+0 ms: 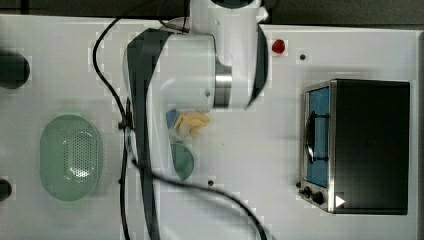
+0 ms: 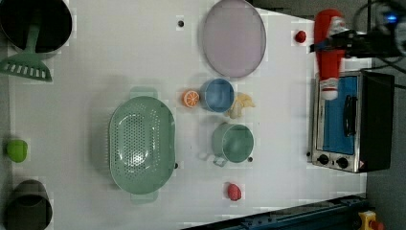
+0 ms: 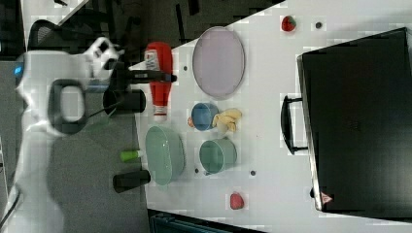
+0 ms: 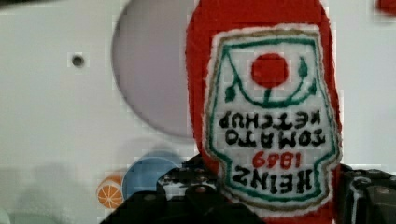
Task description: Pick ketchup from plate and place it on table.
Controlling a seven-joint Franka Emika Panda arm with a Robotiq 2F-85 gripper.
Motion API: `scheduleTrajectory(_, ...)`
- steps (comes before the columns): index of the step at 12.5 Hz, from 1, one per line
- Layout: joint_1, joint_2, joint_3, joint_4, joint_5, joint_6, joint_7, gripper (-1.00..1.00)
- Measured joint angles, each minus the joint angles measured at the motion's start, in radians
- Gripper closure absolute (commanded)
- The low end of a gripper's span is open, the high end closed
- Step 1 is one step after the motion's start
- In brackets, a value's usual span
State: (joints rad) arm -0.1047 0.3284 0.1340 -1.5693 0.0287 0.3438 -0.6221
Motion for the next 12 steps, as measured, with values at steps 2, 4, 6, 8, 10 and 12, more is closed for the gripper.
scheduleTrajectory(2, -0.013, -0.095, -0.019, -0.062, 0.002, 0.001, 0.001, -0.24)
scheduleTrajectory(4, -0.032, -0.173, -0.034, -0.182, 0.003, 0.010, 0.001, -0.24)
scheduleTrajectory(6, -0.047, -0.190, -0.049, -0.297, -0.005, 0.054, 0.001, -0.24)
scheduleTrajectory(8, -0.046, -0.176, -0.070, -0.442, -0.005, 0.144, 0.001, -0.24)
scheduleTrajectory(10, -0.049, -0.147, -0.079, -0.575, -0.004, 0.242, 0.001, -0.24)
scheduleTrajectory(12, -0.050, -0.095, -0.075, -0.657, -0.006, 0.335, 0.001, -0.24)
